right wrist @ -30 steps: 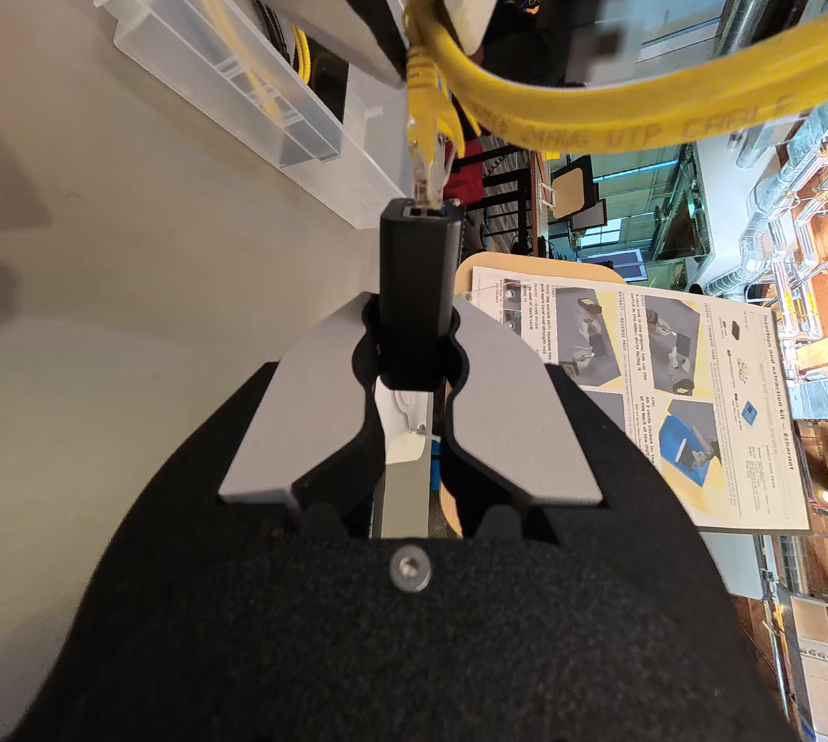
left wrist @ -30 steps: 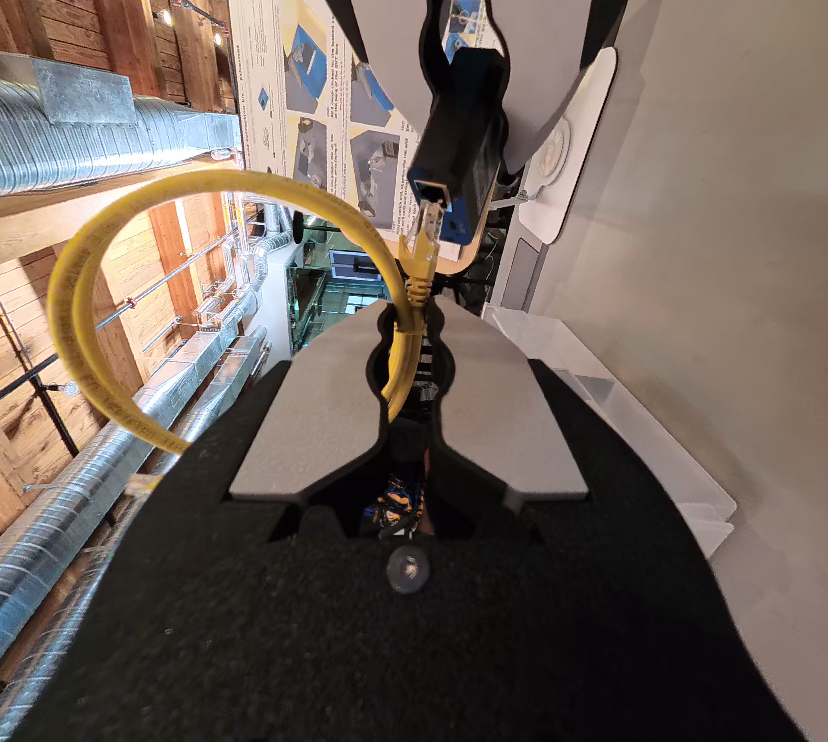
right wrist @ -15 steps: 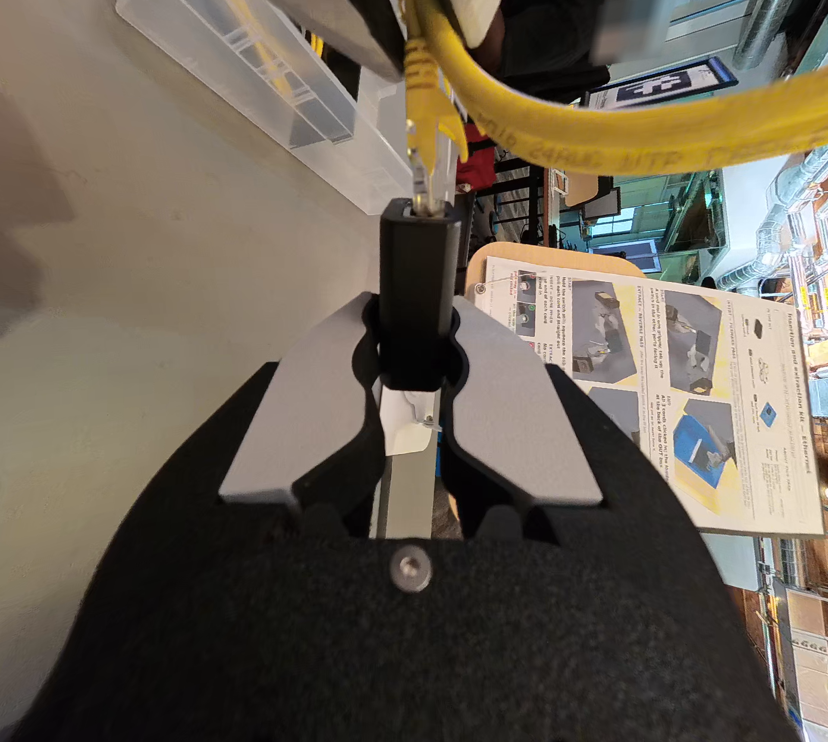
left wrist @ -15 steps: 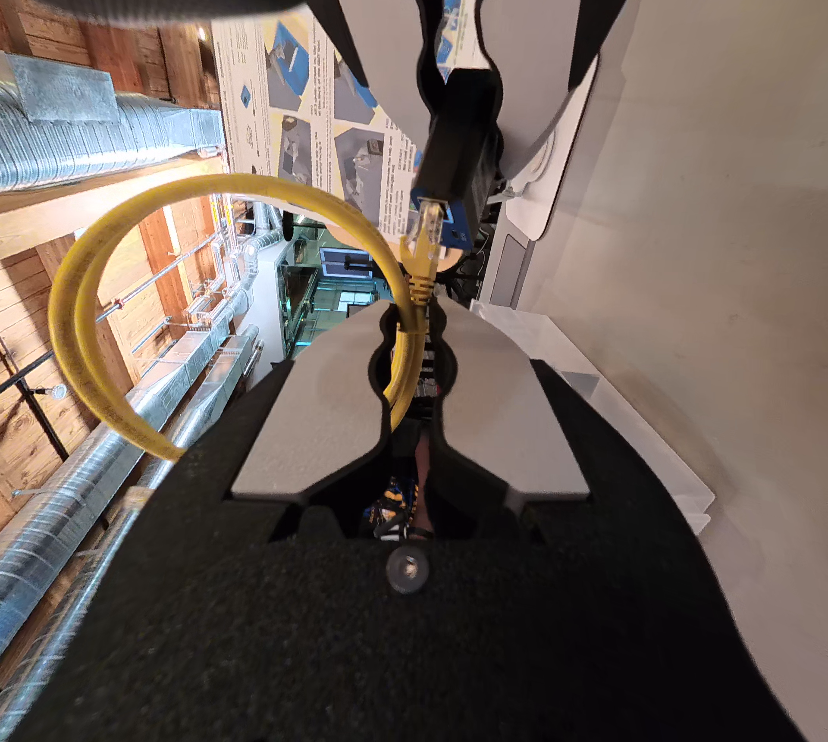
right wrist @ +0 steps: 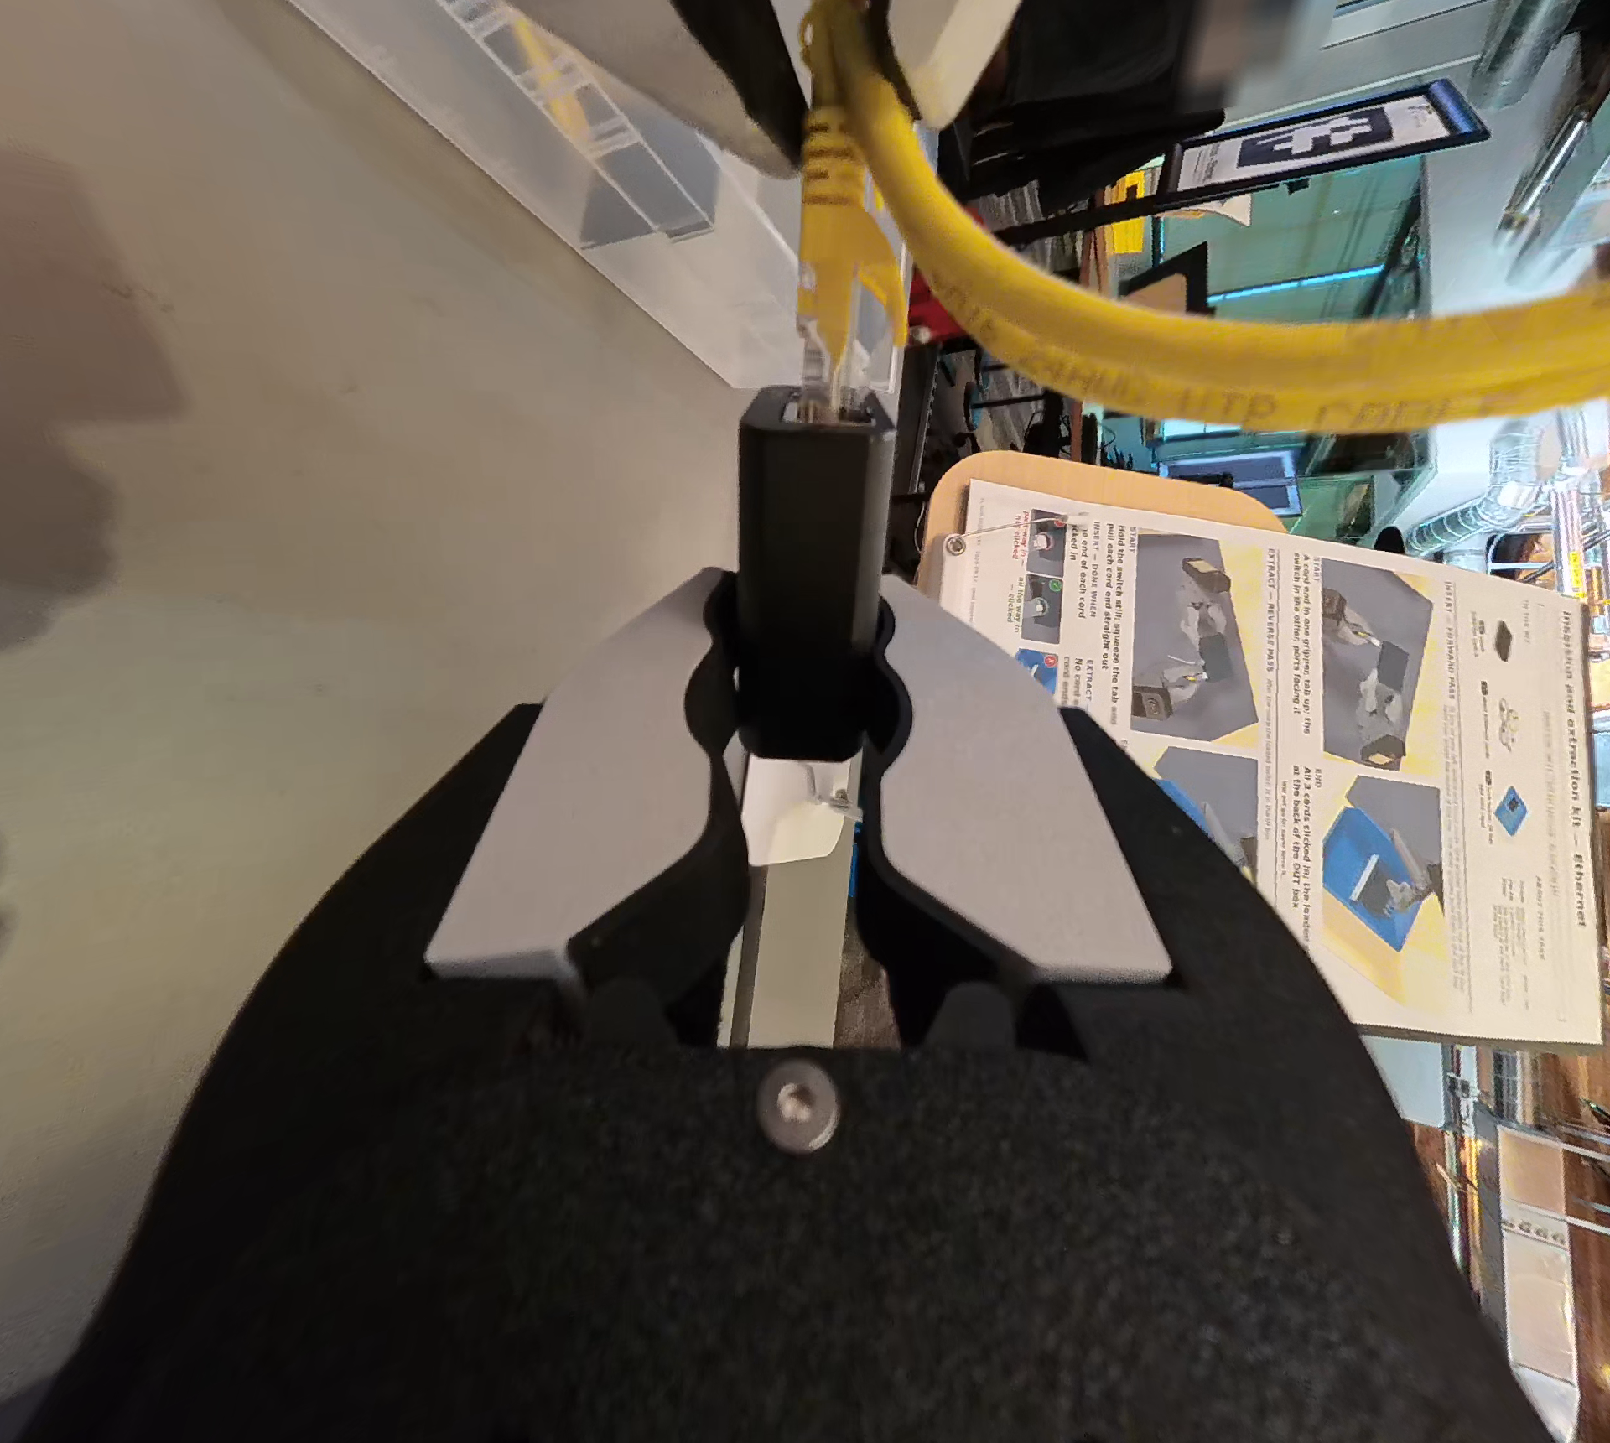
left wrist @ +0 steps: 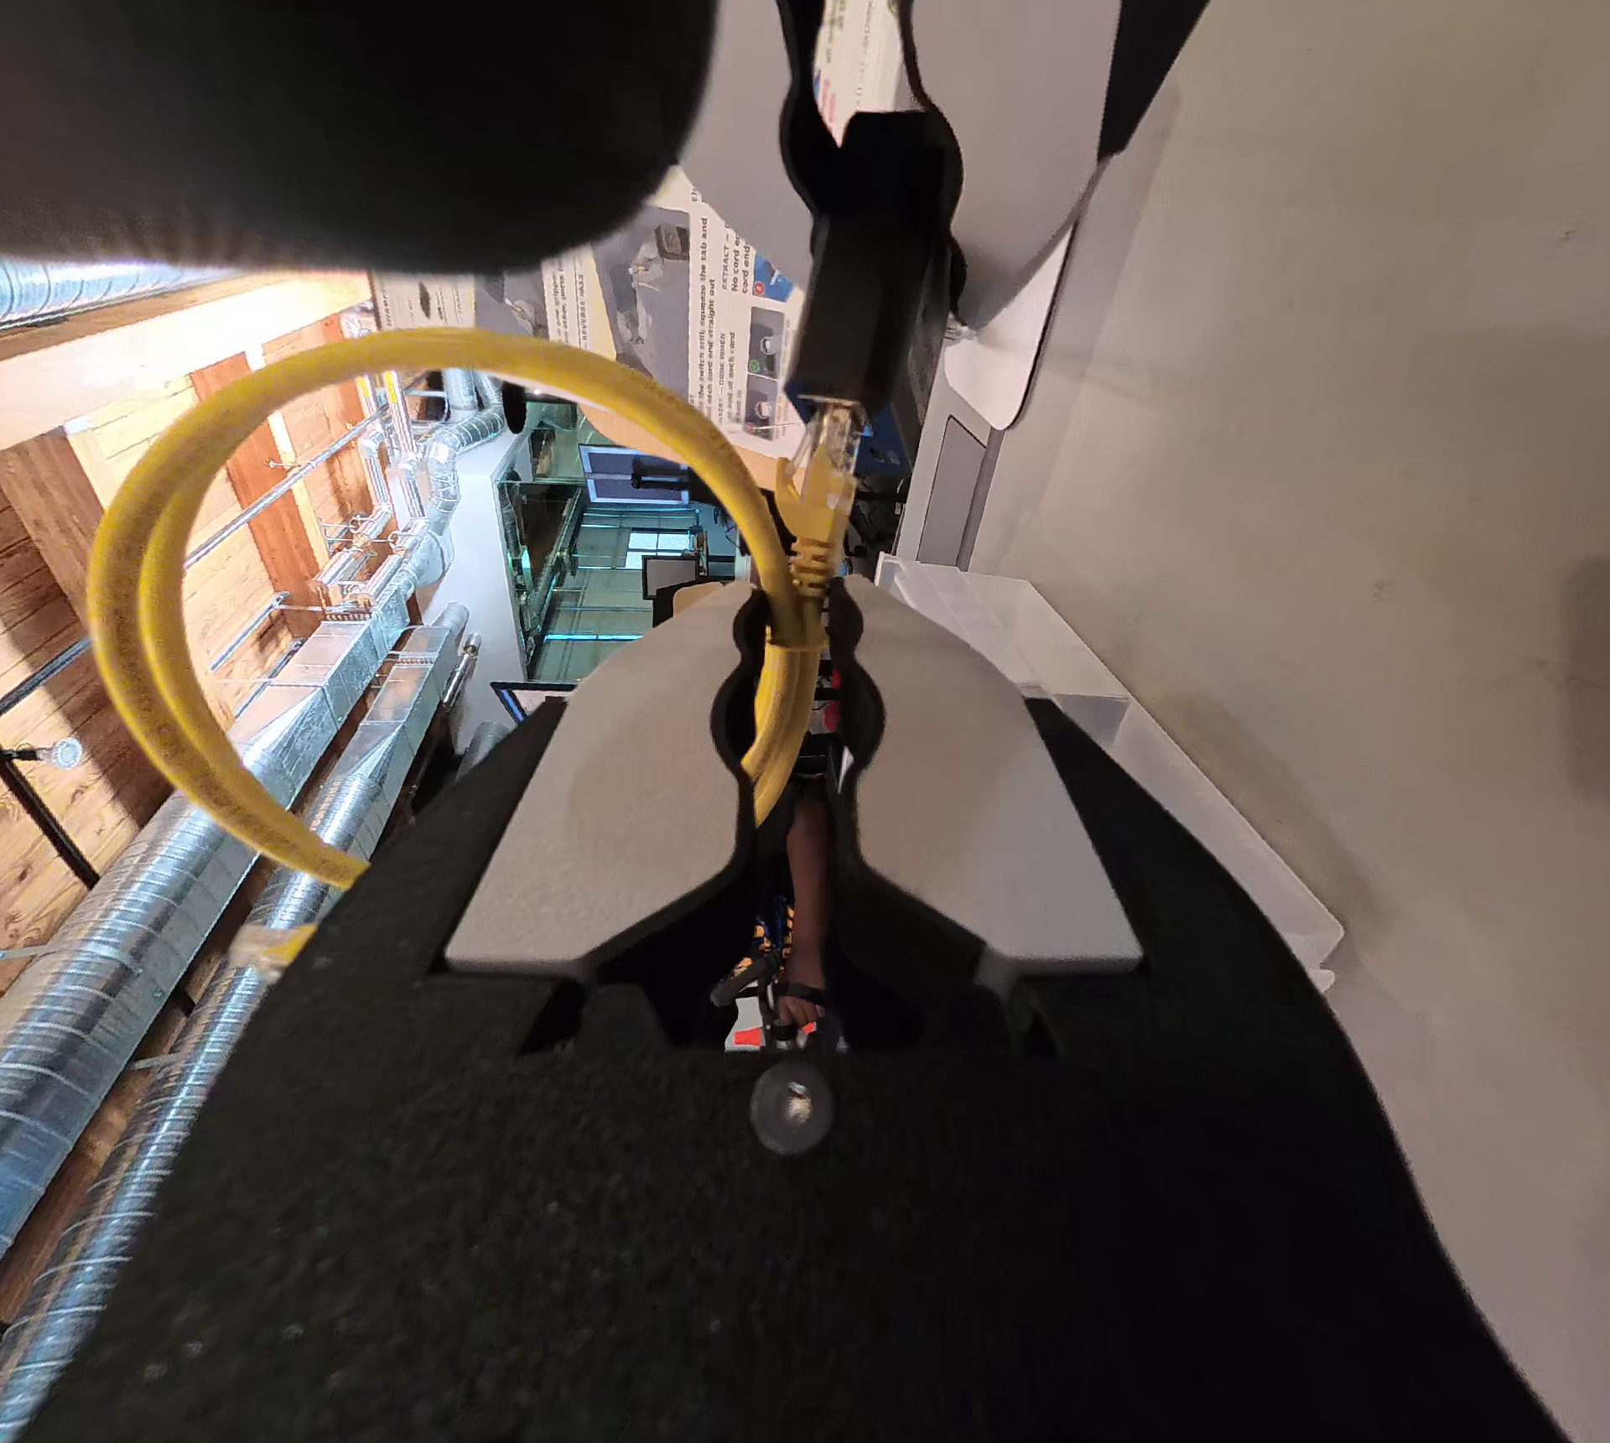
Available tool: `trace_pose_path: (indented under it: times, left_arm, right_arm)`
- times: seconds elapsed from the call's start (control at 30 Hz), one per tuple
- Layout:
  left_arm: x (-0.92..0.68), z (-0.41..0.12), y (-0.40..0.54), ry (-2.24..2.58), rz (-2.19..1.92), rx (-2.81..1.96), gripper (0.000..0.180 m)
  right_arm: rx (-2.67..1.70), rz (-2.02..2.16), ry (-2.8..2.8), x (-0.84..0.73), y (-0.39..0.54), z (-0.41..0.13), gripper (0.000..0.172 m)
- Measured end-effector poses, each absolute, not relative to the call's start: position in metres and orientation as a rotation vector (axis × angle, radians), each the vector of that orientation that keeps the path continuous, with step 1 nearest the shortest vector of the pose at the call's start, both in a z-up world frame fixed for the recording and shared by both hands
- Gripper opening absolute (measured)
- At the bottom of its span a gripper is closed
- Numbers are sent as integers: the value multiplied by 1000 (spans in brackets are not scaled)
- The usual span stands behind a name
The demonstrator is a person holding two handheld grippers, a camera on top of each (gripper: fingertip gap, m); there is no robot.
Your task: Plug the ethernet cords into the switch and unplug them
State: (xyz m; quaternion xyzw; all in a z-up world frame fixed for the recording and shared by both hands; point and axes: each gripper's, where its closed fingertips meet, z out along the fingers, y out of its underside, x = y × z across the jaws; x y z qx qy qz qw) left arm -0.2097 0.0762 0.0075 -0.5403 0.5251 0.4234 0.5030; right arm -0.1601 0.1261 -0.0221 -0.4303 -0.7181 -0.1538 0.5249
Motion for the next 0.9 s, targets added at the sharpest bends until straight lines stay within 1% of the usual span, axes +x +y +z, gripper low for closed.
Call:
trace_pose_path:
  times: [0.43, 0.63, 0.67, 0.77, 0.87, 0.9]
  left_arm:
    - [-201, 14, 72, 1227, 994, -1221, 14]
    - [-197, 34, 54, 1147, 926, -1125, 17]
    - [-194, 34, 47, 1152, 880, -1125, 14]
    - [-193, 29, 31, 1152, 725, -1204, 17]
    - [-185, 4, 7, 1128, 220, -1452, 25]
    - [-186, -5, 3, 1089, 41, -1545, 30]
  right_arm:
    - [-1068, -278, -1703, -161, 123, -21, 25]
    - [-1106, -199, -1670, -157, 126, -19, 25]
    - [-1112, -191, -1666, -156, 127, -20, 25]
    - [-1118, -144, -1653, -155, 127, -19, 25]
    - [-1110, -130, -1642, -154, 127, -17, 25]
    - [-1103, -122, -1639, -154, 126, -16, 25]
